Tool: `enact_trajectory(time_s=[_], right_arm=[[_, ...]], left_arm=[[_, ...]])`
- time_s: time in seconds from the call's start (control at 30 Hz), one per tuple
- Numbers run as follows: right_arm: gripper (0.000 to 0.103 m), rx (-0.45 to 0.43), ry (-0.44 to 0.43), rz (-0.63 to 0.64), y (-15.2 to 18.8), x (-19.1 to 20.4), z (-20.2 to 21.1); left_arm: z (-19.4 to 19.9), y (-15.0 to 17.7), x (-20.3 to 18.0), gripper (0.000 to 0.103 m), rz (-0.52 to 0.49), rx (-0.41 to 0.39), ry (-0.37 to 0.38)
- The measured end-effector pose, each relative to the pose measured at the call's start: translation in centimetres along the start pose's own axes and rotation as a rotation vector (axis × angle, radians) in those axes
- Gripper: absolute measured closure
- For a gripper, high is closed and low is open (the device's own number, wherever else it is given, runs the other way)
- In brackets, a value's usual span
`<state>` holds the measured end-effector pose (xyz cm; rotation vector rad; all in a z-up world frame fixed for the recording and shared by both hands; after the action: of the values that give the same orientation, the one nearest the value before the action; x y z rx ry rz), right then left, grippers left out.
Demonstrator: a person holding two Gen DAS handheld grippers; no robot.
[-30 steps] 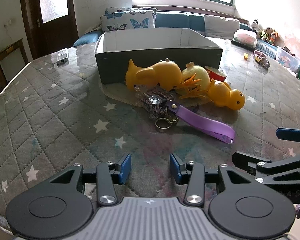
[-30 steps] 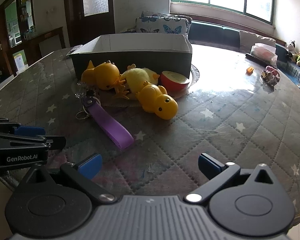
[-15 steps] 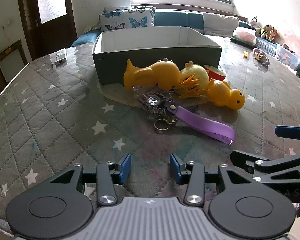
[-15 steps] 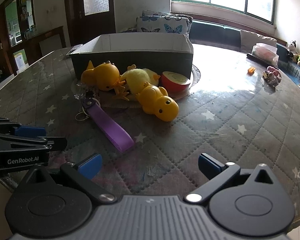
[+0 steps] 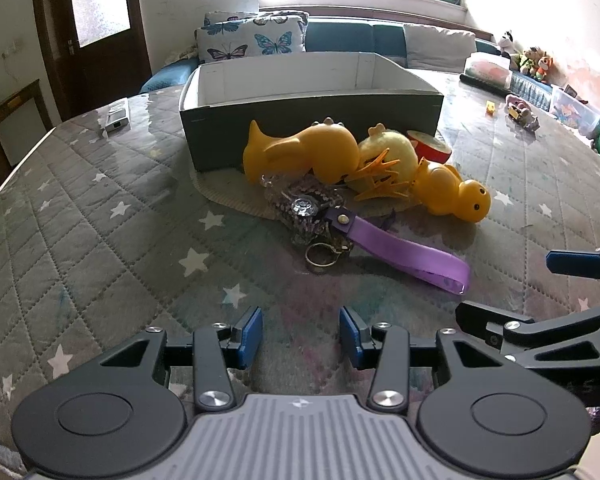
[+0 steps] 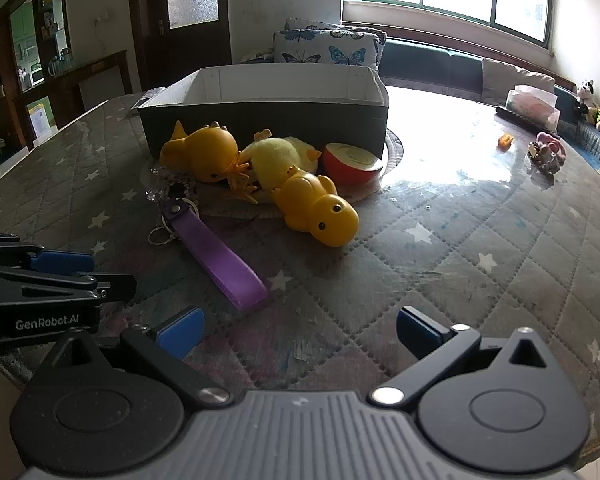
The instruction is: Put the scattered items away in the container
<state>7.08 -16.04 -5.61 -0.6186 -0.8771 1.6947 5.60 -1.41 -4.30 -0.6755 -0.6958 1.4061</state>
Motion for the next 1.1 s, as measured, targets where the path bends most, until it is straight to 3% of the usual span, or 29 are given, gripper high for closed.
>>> enact_trajectory(time_s=[1.1], right_arm=[[0.000,0.017,-0.004,0.013,-1.3,0.0,-1.7]], left_arm=[[-1.1,-1.1,-0.1,0.056,-0.014,0.020,0.005]])
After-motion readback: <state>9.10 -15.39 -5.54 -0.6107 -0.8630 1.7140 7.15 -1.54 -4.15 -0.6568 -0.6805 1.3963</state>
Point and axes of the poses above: each gripper's, at about its wrist camera, not at the fingertips, and z roughly against the way its jaws point, x to its left, y to its underside, the point moved 6 cm from there along -z, roughly the way its jaws point, and after that the axes turned 8 degrees about -x, right-handed, at the moved point
